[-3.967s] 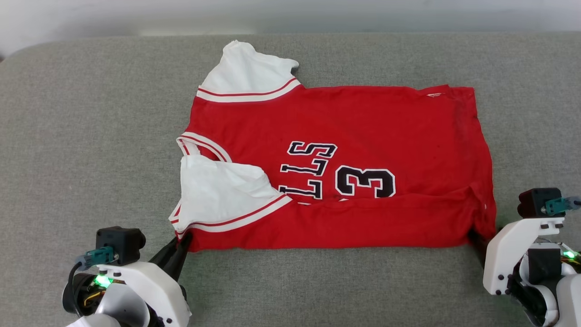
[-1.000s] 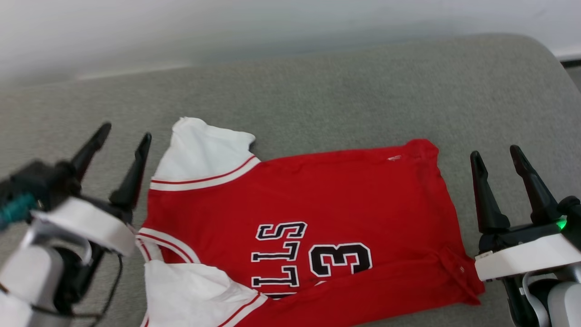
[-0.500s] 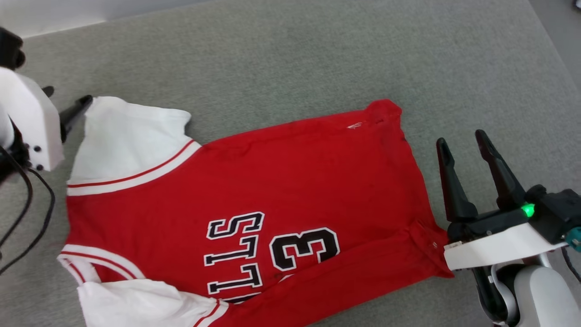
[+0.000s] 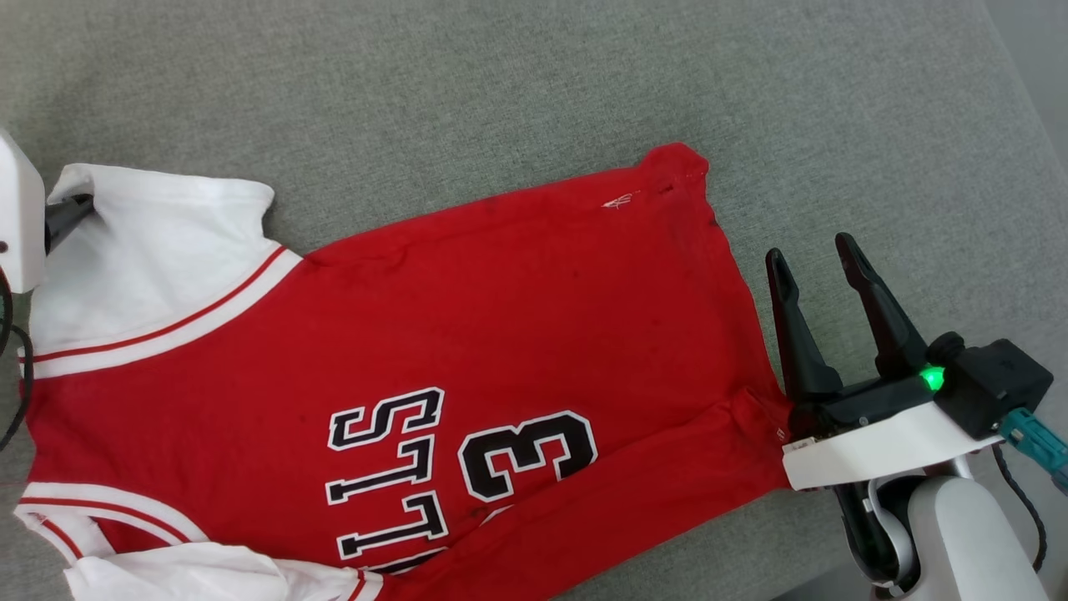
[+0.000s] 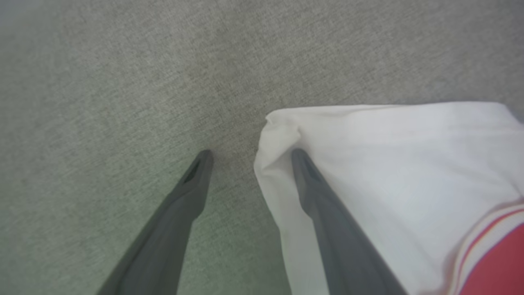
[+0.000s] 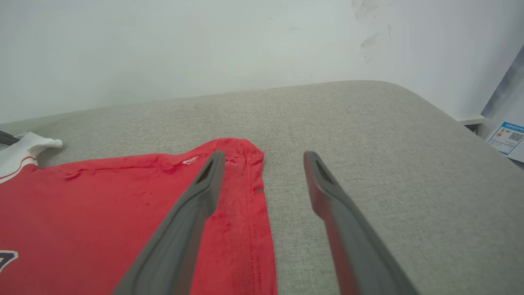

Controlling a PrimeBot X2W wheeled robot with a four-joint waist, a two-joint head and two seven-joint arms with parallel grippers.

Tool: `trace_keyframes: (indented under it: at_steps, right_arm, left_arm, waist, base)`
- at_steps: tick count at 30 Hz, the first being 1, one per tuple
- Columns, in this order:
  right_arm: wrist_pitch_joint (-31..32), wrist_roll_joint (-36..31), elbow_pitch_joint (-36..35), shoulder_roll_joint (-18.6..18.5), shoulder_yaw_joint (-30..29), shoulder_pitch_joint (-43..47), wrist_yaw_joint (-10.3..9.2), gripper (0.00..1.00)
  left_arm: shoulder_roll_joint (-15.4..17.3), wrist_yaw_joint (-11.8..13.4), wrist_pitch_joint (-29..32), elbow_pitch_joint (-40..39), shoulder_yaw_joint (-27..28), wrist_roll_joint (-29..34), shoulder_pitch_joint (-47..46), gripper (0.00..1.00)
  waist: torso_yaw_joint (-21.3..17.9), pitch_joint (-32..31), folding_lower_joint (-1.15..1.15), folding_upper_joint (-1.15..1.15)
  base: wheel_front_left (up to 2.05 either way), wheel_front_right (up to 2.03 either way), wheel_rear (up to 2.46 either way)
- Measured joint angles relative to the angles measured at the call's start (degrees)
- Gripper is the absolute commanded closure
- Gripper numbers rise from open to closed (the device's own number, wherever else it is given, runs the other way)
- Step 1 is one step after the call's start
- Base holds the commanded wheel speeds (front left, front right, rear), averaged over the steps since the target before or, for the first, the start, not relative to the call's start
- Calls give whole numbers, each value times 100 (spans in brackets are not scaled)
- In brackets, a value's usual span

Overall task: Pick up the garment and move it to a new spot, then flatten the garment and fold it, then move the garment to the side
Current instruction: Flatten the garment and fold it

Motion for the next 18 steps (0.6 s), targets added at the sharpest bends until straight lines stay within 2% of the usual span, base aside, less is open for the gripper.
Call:
trace_keyframes:
  at_steps: [5,6,7,8,11,18]
  right_arm:
    - [-54,1,87,38,59,-60,0,0]
    - [-56,0,102,43,62,-62,0,0]
    - [-68,-2,116,45,59,-63,0,0]
    - [-78,-3,125,46,57,-67,0,0]
    - [-78,-19,159,45,30,-108,0,0]
    - [87,-99,155,-101,-29,-130,0,0]
  left_arm:
    - [73,-3,38,4,-98,114,-66,0]
    - [65,-3,36,16,-101,112,-72,11]
    - [63,-3,52,22,-114,102,-73,78]
    - [62,-8,65,22,-134,77,-73,100]
    - [10,-41,-43,26,-156,64,-67,100]
    - [-237,-59,-931,179,-97,127,34,100]
  waist:
    - [-54,148,0,0]
    - [-61,163,0,0]
    - [-66,172,0,0]
    - [-67,175,0,0]
    - [-53,151,0,0]
    - [64,-125,0,0]
  base:
    - [0,0,0]
    - [0,0,0]
    - [0,0,0]
    - [0,0,0]
    - [0,0,0]
    - [0,0,0]
